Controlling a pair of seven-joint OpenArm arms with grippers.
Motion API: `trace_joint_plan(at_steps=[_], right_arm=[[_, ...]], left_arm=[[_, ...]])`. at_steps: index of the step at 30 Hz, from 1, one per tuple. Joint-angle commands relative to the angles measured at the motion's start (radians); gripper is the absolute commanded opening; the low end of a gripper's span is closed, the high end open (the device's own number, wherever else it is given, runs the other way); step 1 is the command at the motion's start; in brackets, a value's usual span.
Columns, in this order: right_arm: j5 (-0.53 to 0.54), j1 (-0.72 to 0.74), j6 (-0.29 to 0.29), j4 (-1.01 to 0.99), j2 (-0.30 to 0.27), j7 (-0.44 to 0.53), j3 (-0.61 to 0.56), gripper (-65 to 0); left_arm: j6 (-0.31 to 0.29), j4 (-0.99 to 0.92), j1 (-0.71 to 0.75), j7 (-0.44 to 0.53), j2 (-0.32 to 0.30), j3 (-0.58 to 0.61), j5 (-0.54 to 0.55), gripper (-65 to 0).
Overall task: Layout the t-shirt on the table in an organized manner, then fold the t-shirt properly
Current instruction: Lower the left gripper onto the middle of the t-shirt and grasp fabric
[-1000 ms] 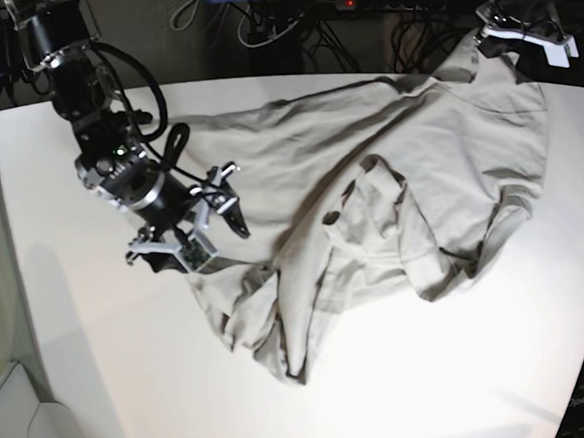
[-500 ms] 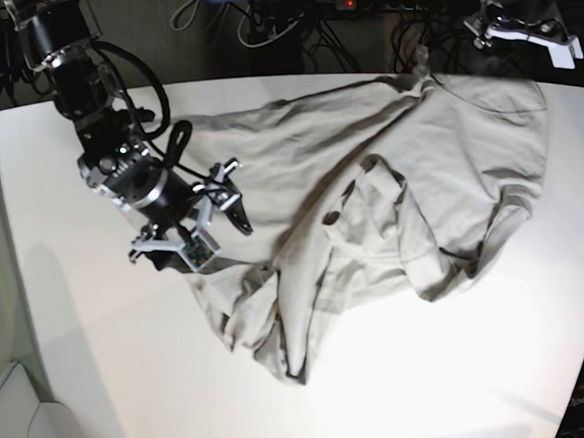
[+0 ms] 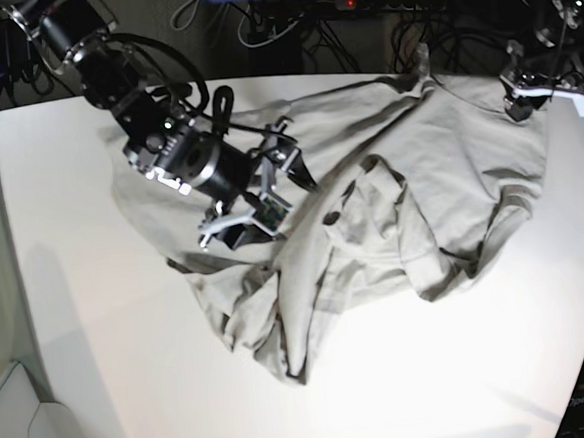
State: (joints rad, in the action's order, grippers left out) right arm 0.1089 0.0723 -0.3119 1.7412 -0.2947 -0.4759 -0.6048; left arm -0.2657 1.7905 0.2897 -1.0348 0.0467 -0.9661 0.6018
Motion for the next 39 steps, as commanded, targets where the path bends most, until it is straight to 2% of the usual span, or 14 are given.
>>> trace_joint_plan(at_steps=[1, 6, 11, 16, 19, 24, 28, 31, 35, 39], right_arm=[[0.004, 0.034, -0.007, -0.008, 0.015, 0.026, -0.004, -19.5], [0.004, 0.117, -0.007, -0.123, 0.062, 0.026, -0.014, -19.5], [0.004, 0.151, -0.007, -0.162, 0.085, 0.026, -0.008, -19.5], [0.004, 0.11, -0.007, -0.159, 0.03, 0.027, -0.005, -19.8], [0.004, 0.076, -0.007, -0.152, -0.005, 0.03, 0.019, -19.8], [0.004, 0.028, -0.007, -0.136, -0.018, 0.029, 0.148, -19.8], [0.004, -0.007, -0.007, -0.086, -0.045, 0.03, 0.227, -19.8], [0.004, -0.009, -0.007, -0.068, -0.071, 0.027, 0.243, -19.8], [0.004, -0.01, -0.007, -0.068, -0.094, 0.027, 0.245, -19.8], [0.004, -0.029, -0.007, -0.068, -0.088, 0.027, 0.291, -19.8]], left_arm=[[-0.001, -0.013, -0.024, 0.011, -0.008, -0.014, -0.009, -41.4], [-0.008, -0.077, -0.089, 0.011, -0.009, -0.034, -0.079, -41.6], [-0.008, -0.039, -0.102, -0.003, -0.005, -0.032, -0.062, -42.5], [-0.002, 0.118, -0.108, -0.121, -0.003, -0.029, 0.059, -42.7], [-0.001, 0.154, -0.136, -0.134, -0.005, 0.052, 0.091, -42.6], [0.001, 0.134, -0.191, -0.132, 0.0, 0.299, -0.053, -42.5], [0.001, 0.062, -0.249, -0.115, 0.061, 0.453, -0.204, -42.5], [0.001, 0.039, -0.257, -0.068, 0.109, 0.491, -0.273, -42.5], [0.001, 0.039, -0.248, -0.062, 0.11, 0.507, -0.316, -42.5], [0.001, 0.036, -0.214, -0.051, 0.11, 0.505, -0.317, -42.5]])
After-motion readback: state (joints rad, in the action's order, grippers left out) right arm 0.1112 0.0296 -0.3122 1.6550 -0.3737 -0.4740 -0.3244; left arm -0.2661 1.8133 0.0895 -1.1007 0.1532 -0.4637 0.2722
